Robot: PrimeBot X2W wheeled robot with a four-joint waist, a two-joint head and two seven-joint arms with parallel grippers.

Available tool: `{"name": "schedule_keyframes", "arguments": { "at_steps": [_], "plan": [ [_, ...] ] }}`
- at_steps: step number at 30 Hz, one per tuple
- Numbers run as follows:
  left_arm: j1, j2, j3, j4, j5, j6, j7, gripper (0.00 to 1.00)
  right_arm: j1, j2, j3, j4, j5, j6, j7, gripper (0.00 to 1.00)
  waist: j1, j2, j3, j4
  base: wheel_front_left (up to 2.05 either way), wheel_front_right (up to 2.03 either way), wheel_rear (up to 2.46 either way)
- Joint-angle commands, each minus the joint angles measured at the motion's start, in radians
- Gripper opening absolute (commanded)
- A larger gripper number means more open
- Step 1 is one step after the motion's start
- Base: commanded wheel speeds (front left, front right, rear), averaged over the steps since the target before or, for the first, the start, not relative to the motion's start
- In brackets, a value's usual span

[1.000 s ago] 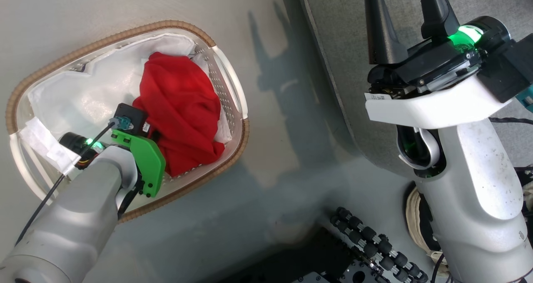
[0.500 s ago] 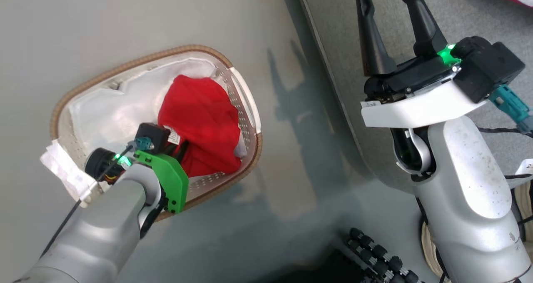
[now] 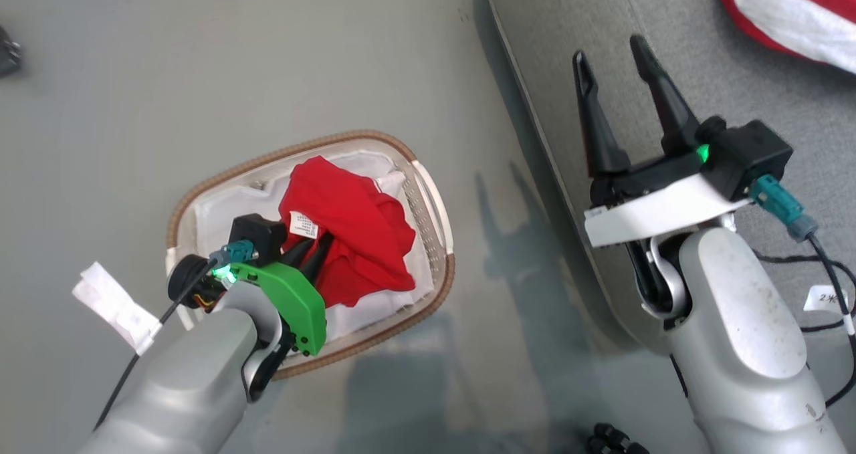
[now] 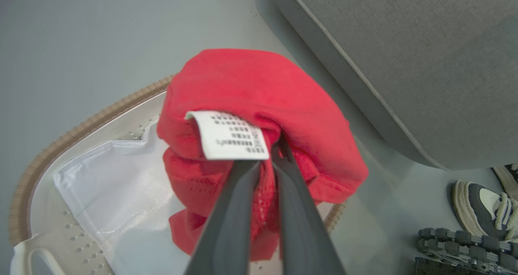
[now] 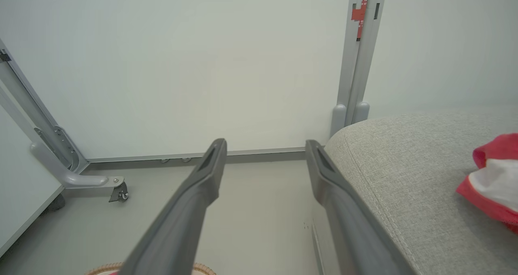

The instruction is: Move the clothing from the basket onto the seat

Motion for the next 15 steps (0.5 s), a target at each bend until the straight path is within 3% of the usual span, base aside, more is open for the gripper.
{"name": "schedule_keyframes", "arguments": {
  "at_steps": [1, 15],
  "plan": [
    [0.036, 0.002, 0.024, -0.018, 0.022, -0.003, -0.004, 0.00, 0.026, -0.004, -0.001, 0.011, -0.009, -0.001, -0.005, 1.00, 0.0000, -0.0001, -0.081, 0.053, 0.00, 0.00, 0.00],
    [0.233, -0.032, 0.322, -0.246, 0.223, -0.003, -0.004, 0.00, 0.172, -0.004, -0.013, 0.119, -0.041, -0.001, -0.005, 1.00, 0.0000, -0.0001, -0.284, 0.147, 0.00, 0.00, 0.00]
  ]
}}
